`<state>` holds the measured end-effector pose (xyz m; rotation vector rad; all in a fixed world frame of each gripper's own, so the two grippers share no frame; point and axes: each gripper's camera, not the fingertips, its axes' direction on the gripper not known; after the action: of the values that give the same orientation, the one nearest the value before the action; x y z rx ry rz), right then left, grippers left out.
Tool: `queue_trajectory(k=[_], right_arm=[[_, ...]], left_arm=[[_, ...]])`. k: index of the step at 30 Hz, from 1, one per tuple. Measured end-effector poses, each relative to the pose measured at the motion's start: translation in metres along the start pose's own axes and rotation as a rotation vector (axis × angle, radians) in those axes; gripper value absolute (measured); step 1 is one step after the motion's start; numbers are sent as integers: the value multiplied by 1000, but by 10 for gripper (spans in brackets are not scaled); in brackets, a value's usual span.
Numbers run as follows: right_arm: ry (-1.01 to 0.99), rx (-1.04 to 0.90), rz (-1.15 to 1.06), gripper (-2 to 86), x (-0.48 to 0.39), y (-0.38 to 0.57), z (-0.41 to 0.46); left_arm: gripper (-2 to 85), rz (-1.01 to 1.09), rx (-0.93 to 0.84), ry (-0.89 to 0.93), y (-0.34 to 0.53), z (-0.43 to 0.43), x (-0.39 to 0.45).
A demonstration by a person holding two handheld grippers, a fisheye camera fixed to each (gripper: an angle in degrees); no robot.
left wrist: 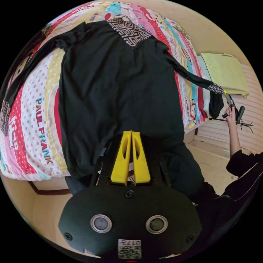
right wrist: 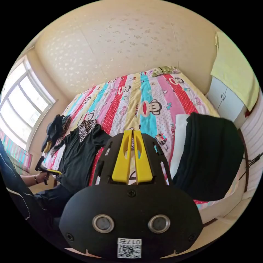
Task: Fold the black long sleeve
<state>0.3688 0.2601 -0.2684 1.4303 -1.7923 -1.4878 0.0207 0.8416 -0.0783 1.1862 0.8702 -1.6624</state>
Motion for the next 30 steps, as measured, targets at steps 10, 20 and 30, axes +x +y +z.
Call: queue_trajectory(k=[10,20,30], right_arm=[[100,-294,-232,12,36,-77,49],[212,-682,46,14,104,-56,145],[-445,-585,204,14,54,-98,103]], left_arm=[[-8,-213,42,174,8,-20,92],[-9,-130,14,312,21,-15,93],[-9,86,250,264,-16,-38,55]])
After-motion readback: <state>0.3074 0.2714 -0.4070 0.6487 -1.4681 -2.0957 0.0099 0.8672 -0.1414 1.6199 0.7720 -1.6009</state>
